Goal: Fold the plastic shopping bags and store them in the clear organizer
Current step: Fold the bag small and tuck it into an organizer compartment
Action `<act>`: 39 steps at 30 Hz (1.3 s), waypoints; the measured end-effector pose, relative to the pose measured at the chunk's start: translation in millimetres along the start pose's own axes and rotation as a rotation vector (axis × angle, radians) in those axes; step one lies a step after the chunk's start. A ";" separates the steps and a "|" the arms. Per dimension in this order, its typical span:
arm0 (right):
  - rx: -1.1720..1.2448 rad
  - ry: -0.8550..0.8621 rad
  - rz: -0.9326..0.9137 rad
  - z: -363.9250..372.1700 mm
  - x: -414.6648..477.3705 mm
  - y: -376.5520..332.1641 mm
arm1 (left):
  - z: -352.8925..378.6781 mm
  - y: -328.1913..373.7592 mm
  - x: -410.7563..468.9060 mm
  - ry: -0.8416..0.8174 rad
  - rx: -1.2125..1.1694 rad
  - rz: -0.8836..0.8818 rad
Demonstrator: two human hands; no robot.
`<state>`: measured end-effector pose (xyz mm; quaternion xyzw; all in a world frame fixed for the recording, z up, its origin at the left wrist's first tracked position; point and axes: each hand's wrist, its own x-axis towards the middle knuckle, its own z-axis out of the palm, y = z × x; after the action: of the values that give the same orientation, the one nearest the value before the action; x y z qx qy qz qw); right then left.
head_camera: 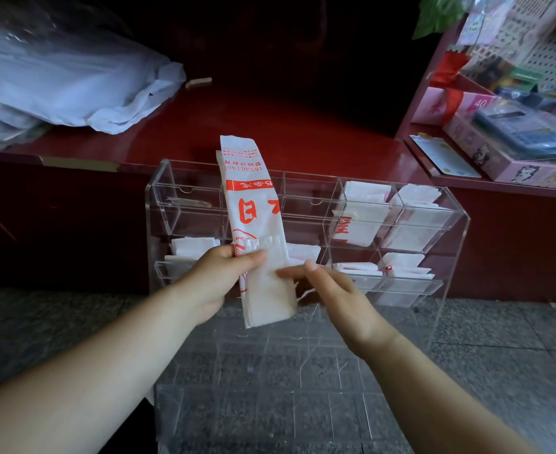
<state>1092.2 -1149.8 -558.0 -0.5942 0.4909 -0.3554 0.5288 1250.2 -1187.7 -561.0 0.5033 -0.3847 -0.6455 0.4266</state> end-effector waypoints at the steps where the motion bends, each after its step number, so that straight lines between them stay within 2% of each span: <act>1: -0.077 0.081 -0.076 -0.8 0.9 2.1 | -1.0 0.7 -0.5 -0.023 -0.009 -0.019; 4: -0.595 0.320 -0.445 -8.7 6.1 15.0 | -4.4 4.1 -3.9 -0.086 -0.013 -0.084; 6: -0.901 0.355 -0.648 -10.5 10.2 27.3 | -5.3 6.5 -6.2 -0.117 -0.015 -0.099; 7: -0.964 0.358 -0.703 -8.2 11.2 30.5 | -5.1 7.5 -7.5 -0.136 -0.013 -0.102; 11: -0.942 0.358 -0.867 4.4 14.4 32.1 | -4.1 6.7 -12.5 -0.231 0.032 -0.133; 15: -0.870 0.389 -0.932 1.0 15.9 31.1 | -7.3 5.1 -12.7 -0.266 0.153 -0.138; 19: -0.811 0.347 -0.915 3.4 12.0 29.7 | -5.1 7.9 -11.3 -0.222 0.122 -0.075; 23: -0.848 0.354 -0.895 6.9 11.4 31.3 | -3.1 7.9 -8.1 -0.125 -0.033 -0.068; 29: -0.767 0.393 -0.818 8.2 11.5 30.9 | 0.0 5.1 -9.0 -0.219 -0.085 -0.127; 33: -0.492 0.399 -0.573 11.4 5.2 21.5 | -1.8 7.4 -7.2 -0.245 -0.137 -0.164; 37: -0.274 0.452 -0.330 14.9 2.2 14.3 | 2.0 5.8 -5.3 -0.213 -0.207 -0.130; 39: -0.160 0.478 -0.247 13.4 1.2 10.1 | 6.7 3.9 -7.1 -0.262 -0.198 -0.108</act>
<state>1103.1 -1146.8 -570.5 -0.5887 0.5519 -0.5073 0.3023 1245.2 -1182.0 -553.7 0.3906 -0.3440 -0.7621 0.3851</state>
